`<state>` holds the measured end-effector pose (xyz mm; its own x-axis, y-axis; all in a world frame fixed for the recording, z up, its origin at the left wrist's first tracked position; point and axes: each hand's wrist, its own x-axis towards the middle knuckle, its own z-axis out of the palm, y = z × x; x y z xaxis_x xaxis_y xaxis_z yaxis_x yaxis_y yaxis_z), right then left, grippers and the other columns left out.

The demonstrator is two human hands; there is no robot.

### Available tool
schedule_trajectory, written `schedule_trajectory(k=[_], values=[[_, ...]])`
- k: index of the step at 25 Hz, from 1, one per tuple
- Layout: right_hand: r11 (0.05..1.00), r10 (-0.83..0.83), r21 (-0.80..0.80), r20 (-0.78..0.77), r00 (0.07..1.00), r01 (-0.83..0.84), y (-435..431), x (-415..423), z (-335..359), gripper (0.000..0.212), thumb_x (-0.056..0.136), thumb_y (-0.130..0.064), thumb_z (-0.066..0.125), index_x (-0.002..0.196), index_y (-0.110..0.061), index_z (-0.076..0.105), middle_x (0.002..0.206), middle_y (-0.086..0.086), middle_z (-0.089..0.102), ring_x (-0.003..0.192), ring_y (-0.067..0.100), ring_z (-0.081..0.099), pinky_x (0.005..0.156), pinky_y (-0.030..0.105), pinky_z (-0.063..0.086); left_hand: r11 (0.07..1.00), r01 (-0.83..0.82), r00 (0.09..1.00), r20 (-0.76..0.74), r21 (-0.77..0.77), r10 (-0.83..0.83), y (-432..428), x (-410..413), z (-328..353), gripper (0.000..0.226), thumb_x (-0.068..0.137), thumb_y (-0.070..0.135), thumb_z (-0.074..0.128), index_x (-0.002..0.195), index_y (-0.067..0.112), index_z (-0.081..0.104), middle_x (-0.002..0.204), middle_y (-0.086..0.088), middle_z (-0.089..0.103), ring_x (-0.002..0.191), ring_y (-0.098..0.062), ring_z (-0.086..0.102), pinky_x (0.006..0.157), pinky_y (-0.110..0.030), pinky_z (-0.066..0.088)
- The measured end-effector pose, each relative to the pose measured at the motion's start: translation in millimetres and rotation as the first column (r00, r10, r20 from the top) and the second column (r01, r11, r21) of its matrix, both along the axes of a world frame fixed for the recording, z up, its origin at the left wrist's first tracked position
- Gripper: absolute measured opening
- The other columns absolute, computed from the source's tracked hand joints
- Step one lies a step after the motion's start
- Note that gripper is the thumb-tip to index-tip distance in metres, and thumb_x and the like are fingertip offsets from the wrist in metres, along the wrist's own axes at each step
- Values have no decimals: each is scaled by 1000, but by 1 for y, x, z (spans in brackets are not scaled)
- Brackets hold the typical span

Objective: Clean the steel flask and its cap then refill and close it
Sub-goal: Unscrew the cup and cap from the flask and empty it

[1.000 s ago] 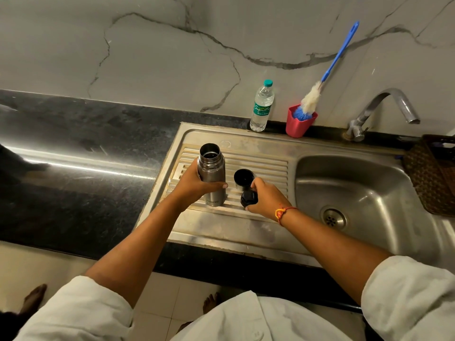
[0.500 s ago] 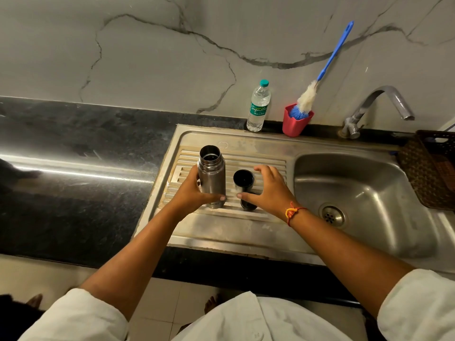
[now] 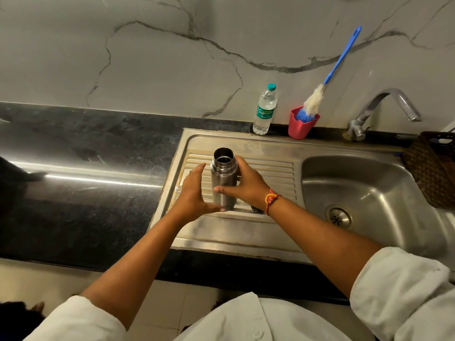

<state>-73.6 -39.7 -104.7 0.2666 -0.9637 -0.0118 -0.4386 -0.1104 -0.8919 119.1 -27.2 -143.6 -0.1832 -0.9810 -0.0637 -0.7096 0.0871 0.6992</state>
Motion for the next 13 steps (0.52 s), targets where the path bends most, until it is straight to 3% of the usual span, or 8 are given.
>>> schedule_trajectory(k=[3,8,13], values=[[998,-54,-30,23,998,55,-2,4,-5,75,67,-29,90,131,-22,51,120,-10,64,109,9,59,94,32,54,999,24,999,41,-26,-23,3,7,0,134,62,45,95,161,24,9,169,-3,13,155,-25,14,125,-50,23],[985,-142,-93,47,989,146,4,7,-5,69,65,-36,89,124,-26,55,114,-12,66,103,7,62,88,29,57,992,82,993,93,-97,-73,2,18,4,131,66,52,91,162,23,7,170,-1,8,157,-22,7,126,-52,18],[940,-243,-199,178,953,277,7,1,26,57,71,-30,86,119,-18,57,104,-11,67,92,3,65,75,17,55,975,174,984,72,-137,-166,-5,9,30,134,61,87,66,162,29,1,171,5,-2,157,-19,-2,126,-44,9]])
